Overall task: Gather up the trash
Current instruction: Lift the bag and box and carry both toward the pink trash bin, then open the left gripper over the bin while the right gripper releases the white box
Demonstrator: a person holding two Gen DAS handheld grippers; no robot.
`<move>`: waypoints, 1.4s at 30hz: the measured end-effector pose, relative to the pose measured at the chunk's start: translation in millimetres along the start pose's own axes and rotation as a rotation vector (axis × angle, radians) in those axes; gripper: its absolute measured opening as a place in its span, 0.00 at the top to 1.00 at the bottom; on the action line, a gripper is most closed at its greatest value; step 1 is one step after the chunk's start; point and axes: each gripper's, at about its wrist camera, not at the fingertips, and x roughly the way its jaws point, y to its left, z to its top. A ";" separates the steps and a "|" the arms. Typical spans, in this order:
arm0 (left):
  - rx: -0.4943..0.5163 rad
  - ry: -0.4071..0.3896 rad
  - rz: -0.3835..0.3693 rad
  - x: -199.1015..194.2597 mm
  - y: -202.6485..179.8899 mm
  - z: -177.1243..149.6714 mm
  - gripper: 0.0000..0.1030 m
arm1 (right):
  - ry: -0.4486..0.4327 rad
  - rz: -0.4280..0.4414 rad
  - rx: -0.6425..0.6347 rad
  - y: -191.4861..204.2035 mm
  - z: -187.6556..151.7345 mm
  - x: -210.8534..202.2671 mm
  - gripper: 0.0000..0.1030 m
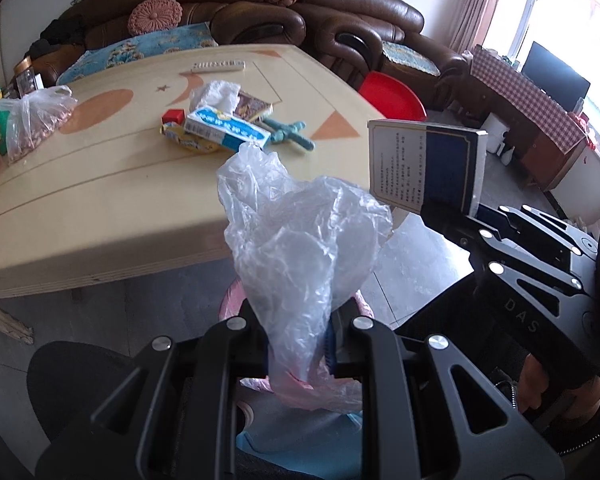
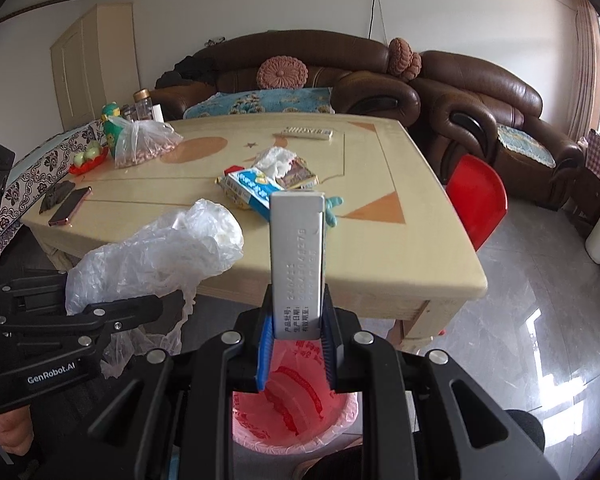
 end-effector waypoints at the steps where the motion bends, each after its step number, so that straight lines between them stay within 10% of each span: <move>1: -0.001 0.011 -0.001 4.0 0.5 -1.6 0.82 | 0.006 -0.001 0.000 -0.1 -1.5 2.0 0.80; 42: -0.211 0.642 -0.090 256.6 41.2 -75.3 0.82 | 0.692 0.029 0.058 -10.9 -134.3 262.1 0.80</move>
